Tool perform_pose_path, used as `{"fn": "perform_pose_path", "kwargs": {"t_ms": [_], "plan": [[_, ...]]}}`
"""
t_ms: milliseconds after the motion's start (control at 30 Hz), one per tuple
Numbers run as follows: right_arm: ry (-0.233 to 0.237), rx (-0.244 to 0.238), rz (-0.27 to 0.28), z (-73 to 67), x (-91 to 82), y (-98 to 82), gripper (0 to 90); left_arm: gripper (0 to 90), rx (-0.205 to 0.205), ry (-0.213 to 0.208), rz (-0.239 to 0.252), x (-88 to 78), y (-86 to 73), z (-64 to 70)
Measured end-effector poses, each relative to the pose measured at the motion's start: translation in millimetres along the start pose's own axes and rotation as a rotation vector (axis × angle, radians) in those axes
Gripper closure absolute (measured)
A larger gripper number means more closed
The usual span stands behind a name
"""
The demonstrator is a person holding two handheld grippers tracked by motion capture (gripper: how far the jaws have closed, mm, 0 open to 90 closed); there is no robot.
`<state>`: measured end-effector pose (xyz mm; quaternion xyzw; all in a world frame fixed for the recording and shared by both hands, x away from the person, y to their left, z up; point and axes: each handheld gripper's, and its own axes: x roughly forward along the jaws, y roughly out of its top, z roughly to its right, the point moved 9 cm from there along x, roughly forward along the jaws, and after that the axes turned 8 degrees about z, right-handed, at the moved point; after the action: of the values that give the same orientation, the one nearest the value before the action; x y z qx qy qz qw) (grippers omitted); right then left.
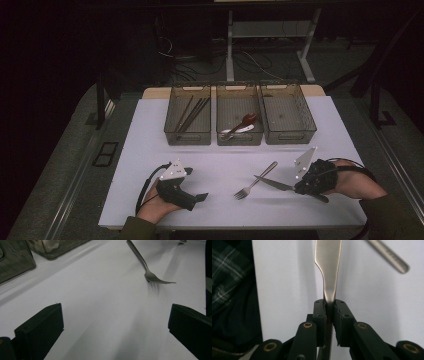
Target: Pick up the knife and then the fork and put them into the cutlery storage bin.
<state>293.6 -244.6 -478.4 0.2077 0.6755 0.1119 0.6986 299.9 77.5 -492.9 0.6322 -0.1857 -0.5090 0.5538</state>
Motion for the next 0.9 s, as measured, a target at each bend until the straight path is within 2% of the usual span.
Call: {"fn": "perform_pose_path", "kwargs": {"t_ms": [100, 233, 300, 433, 467, 500, 600, 900], "plan": [[-0.027, 0.025, 0.047, 5.9, -2.9, 2.2, 80.1, 0.0, 0.001, -0.001, 0.001, 0.0, 0.3, 0.1], [-0.075, 0.086, 0.121, 14.7, -8.7, 6.2, 80.0, 0.0, 0.001, 0.0, 0.002, 0.0, 0.4, -0.1], [-0.093, 0.094, 0.153, 20.4, -11.7, 6.6, 80.0, 0.0, -0.001, 0.001, 0.003, -0.1, 0.5, -0.2], [-0.114, 0.168, 0.232, 27.6, -16.7, 9.7, 80.0, 0.0, 0.001, 0.002, 0.008, -0.3, 0.9, -0.5], [-0.124, 0.184, 0.24, 30.0, -17.8, 9.7, 80.0, 0.0, 0.001, 0.001, 0.01, -0.5, 1.1, -0.5], [-0.133, 0.178, 0.241, 33.3, -19.0, 8.7, 80.0, 0.0, 0.001, 0.003, 0.01, -0.8, 1.2, -0.7], [-0.156, 0.241, 0.284, 39.0, -23.2, 10.1, 79.9, 0.0, 0.002, 0.003, 0.011, -1.2, 1.5, -1.2], [-0.2, 0.351, 0.364, 53.5, -28.3, 13.6, 80.0, 0.0, 0.002, 0.002, 0.015, -1.7, 1.9, -1.8]]}}
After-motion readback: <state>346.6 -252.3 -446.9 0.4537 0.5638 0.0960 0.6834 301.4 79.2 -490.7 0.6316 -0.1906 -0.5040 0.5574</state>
